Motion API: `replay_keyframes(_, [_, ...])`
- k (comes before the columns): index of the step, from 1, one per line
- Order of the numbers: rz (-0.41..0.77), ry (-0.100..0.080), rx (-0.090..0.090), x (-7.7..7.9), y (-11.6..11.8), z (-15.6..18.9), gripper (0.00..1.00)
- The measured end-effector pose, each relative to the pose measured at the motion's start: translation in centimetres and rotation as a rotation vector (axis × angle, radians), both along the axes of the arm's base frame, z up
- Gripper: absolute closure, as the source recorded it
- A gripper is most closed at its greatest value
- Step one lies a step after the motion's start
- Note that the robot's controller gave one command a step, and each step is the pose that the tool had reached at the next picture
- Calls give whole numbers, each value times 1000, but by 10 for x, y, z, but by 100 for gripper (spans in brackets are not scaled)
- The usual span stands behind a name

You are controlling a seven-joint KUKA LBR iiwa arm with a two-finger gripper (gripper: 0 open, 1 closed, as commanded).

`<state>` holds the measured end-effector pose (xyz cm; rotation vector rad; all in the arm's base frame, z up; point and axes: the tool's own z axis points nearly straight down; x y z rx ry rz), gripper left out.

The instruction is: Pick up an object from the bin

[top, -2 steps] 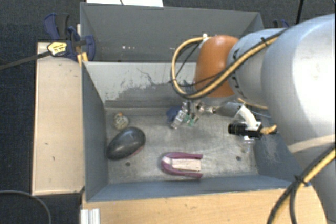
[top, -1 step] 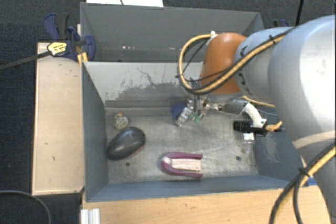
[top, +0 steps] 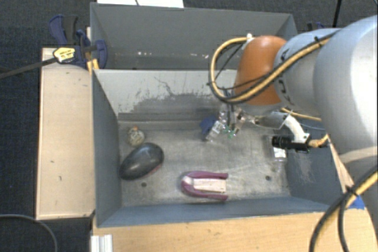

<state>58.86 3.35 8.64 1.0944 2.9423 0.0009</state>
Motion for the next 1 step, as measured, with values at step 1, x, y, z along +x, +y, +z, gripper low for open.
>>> replay_keyframes(1, [-21, -3, 0, 4, -4, 21, 100])
